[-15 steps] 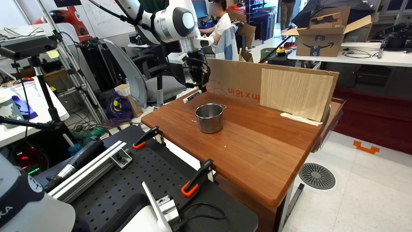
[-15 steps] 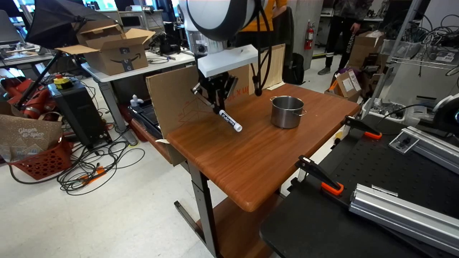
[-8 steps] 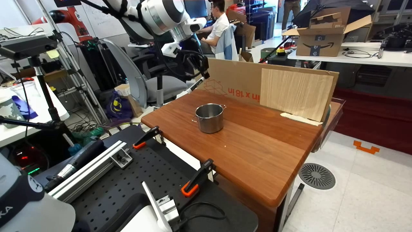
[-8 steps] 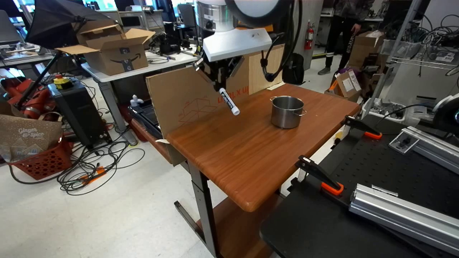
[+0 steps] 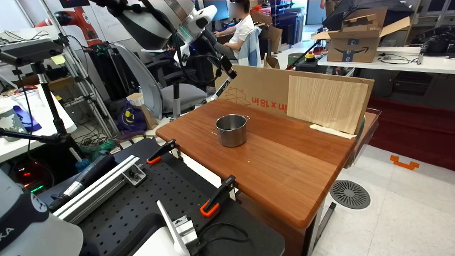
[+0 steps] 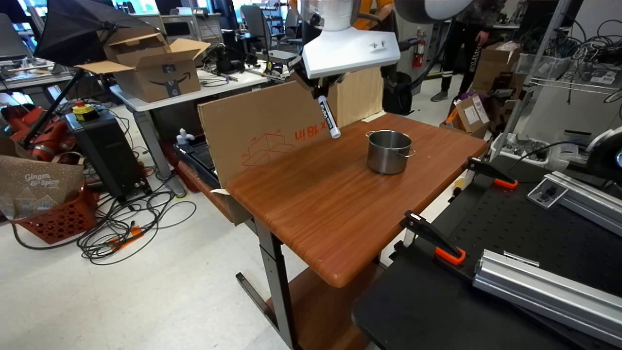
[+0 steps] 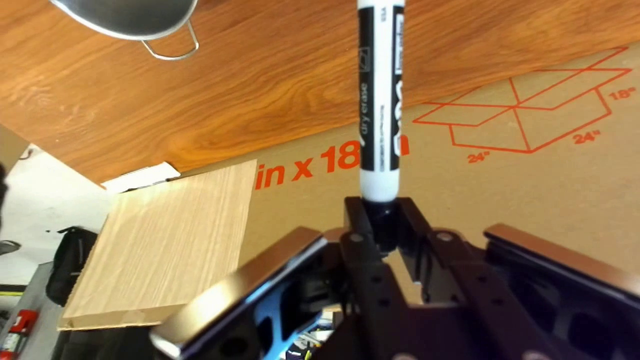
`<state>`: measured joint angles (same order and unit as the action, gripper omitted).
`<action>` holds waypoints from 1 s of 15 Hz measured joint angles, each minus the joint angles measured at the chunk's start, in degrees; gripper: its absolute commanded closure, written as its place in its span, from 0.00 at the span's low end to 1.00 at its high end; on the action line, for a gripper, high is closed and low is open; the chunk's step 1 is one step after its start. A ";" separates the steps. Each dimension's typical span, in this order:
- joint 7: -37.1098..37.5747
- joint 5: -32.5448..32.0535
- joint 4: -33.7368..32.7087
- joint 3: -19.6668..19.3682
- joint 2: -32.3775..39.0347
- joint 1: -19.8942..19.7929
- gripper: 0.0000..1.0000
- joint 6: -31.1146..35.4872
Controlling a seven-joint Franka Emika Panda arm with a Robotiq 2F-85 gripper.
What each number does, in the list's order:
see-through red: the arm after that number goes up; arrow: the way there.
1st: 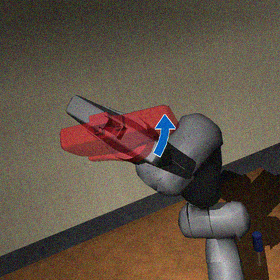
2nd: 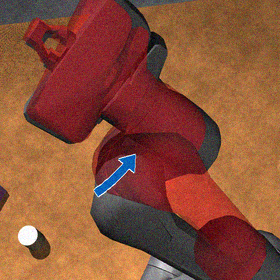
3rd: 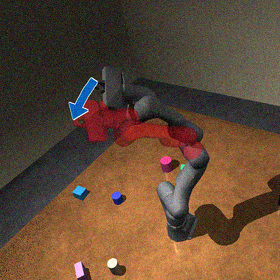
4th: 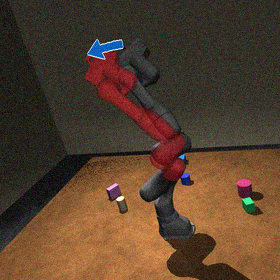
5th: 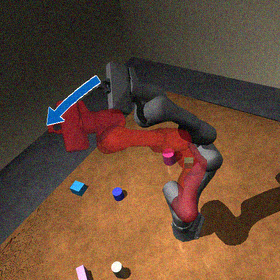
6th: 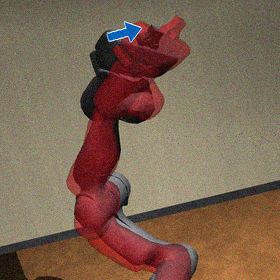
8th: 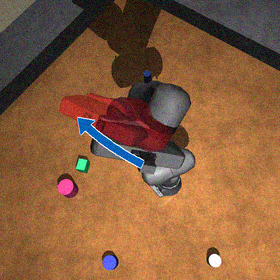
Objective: Pick the marker and put it in the cup
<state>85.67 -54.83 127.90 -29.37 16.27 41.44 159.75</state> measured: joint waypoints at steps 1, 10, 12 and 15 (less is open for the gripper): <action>3.52 -3.16 1.17 -1.07 -0.92 1.06 0.95 -0.11; 18.79 -18.35 9.95 -5.26 -8.38 2.63 0.95 -1.46; 19.05 -18.89 11.10 -6.32 -9.77 2.16 0.95 -1.49; 19.05 -18.96 11.72 -7.94 -10.76 1.27 0.95 -1.46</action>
<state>104.72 -73.79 139.61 -37.31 5.51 42.71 158.29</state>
